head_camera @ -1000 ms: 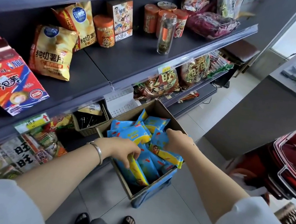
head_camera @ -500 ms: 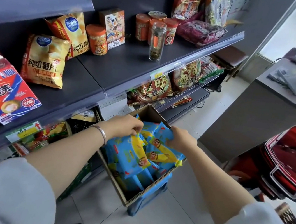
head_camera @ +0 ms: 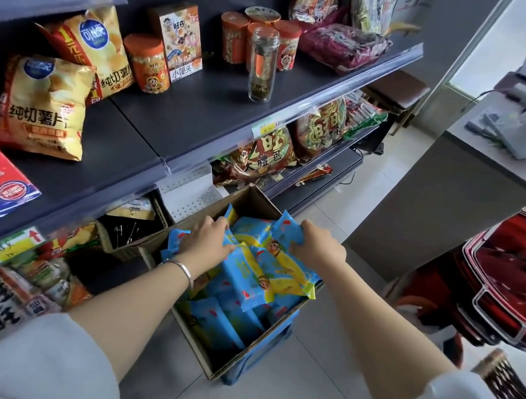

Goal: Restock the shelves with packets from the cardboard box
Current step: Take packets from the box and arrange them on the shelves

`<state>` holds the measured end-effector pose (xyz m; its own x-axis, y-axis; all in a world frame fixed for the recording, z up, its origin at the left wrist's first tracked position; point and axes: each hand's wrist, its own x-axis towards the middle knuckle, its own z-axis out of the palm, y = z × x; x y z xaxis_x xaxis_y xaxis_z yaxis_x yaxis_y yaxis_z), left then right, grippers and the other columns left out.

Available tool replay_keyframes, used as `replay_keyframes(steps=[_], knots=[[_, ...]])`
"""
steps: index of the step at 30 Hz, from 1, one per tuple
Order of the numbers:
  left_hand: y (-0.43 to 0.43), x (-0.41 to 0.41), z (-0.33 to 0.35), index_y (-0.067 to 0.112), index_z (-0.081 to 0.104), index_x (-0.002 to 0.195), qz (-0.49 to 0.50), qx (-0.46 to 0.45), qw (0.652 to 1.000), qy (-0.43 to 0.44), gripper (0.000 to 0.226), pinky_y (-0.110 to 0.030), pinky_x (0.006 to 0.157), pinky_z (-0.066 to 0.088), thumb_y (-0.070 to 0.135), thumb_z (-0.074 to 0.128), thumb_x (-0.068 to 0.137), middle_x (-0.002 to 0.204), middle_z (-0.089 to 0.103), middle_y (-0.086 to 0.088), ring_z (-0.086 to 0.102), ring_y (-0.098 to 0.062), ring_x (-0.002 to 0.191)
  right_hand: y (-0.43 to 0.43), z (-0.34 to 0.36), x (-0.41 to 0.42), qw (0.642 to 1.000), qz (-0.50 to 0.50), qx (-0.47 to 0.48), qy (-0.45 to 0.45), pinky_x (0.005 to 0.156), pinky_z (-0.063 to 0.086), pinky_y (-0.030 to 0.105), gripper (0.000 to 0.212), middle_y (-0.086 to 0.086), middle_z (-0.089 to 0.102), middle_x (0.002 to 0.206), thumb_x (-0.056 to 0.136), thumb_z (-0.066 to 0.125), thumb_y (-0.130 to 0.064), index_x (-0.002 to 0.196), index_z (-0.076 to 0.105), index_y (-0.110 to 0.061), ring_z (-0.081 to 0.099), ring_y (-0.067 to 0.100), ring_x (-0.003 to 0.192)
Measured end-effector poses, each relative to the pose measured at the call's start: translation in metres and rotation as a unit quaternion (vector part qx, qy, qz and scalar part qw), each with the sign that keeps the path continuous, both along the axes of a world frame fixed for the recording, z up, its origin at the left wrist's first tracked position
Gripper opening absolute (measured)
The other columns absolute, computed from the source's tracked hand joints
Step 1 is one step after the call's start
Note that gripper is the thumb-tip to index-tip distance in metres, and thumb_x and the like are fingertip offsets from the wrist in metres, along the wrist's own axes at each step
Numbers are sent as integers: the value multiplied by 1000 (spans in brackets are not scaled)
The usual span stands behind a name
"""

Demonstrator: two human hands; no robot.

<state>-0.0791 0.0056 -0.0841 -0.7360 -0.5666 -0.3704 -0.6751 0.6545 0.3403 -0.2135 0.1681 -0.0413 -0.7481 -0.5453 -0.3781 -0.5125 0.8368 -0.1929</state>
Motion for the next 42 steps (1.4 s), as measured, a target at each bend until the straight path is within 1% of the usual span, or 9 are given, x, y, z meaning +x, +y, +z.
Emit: replay_keyframes(steps=[3,8,15,22,25,28,32,35,42], knots=[[4,12,1,12,39,117,76,40,996,-18,52,-47,88,47,56,47,89,121,51,-10,53,-33,107,-2,-3,1,1000,-5,-2,-3,55,37,28,27,5,59,103,90,54,-30,111,45,-16,51,23,81],[17,14,8,8,29,137,133,73,987,-54,80,-38,81,43,64,48,84,128,52,-12,52,-33,115,-4,-5,5,1000,-11,-1,-8,60,41,31,30,5,59,105,90,54,-31,115,45,-17,51,24,82],[40,5,5,25,8,146,122,150,981,-25,92,-43,88,50,34,69,78,129,50,-12,56,-32,108,2,-8,11,1000,-21,-1,-22,63,44,31,29,5,59,104,89,54,-31,113,45,-18,57,25,87],[31,0,28,29,8,144,93,118,983,104,85,-39,64,48,6,61,83,118,53,-12,61,-35,88,6,1,11,999,-27,-17,-18,62,43,31,30,4,59,105,88,55,-31,114,46,-19,57,25,88],[23,3,51,28,3,148,87,98,978,162,91,-38,60,46,4,63,84,93,48,-2,59,-30,76,-2,13,10,997,-39,-61,-22,62,43,31,34,3,59,109,87,56,-32,118,46,-22,59,25,94],[6,7,75,18,21,142,135,132,953,238,79,-35,68,49,6,69,81,108,52,-6,60,-28,90,-16,33,11,992,-38,-122,-21,61,44,32,32,4,58,105,88,57,-34,115,45,-20,59,26,91],[-20,14,115,7,59,105,158,126,926,319,33,-36,77,51,8,74,76,99,65,-6,63,-25,94,-36,69,15,975,-49,-217,3,68,51,38,33,3,58,98,87,57,-36,112,45,-18,60,28,89],[-37,21,159,7,60,105,151,102,914,363,28,-37,71,54,10,71,80,96,64,-4,62,-21,87,-53,103,20,951,-38,-305,25,72,52,41,34,3,57,94,88,58,-35,114,45,-17,59,29,86],[-86,52,267,9,56,116,128,76,863,483,35,-46,73,58,10,68,83,112,65,-9,65,-24,97,-113,193,38,870,-2,-493,24,68,55,51,31,5,60,90,87,63,-35,103,46,-14,62,30,80]])
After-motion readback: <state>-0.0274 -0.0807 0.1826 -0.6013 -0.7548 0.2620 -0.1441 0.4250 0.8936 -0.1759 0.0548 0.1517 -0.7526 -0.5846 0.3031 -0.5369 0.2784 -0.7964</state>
